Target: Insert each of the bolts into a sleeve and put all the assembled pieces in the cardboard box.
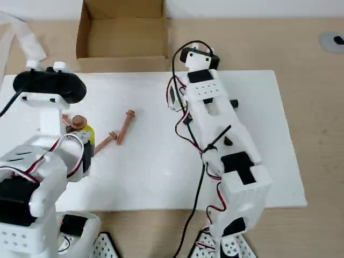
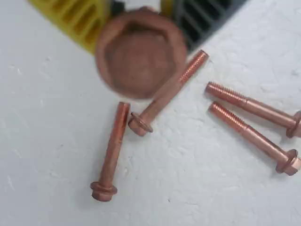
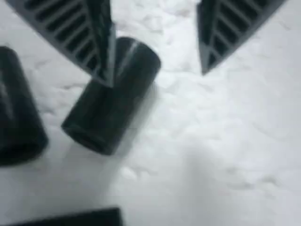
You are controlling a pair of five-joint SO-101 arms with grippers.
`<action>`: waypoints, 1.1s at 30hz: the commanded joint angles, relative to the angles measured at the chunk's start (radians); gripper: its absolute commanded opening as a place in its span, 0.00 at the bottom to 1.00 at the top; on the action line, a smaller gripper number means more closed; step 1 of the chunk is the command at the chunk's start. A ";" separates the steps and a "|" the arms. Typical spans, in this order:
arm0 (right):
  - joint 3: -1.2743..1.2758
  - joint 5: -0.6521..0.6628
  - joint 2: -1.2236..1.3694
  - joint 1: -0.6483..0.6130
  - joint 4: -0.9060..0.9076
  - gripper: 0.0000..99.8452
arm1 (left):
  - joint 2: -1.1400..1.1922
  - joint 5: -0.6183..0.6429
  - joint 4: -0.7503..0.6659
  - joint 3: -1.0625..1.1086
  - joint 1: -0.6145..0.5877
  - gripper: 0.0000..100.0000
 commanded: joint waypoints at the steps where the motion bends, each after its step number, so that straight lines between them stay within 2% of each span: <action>1: -0.039 -0.011 0.082 0.019 0.034 0.16 | -0.013 -0.008 -0.015 -0.005 -0.014 0.01; 16: -0.289 -0.012 0.090 0.036 0.319 0.16 | -0.015 -0.008 -0.017 -0.005 -0.014 0.01; 33: -0.137 -0.012 0.116 0.071 0.229 0.16 | -0.015 -0.008 -0.002 -0.006 -0.014 0.01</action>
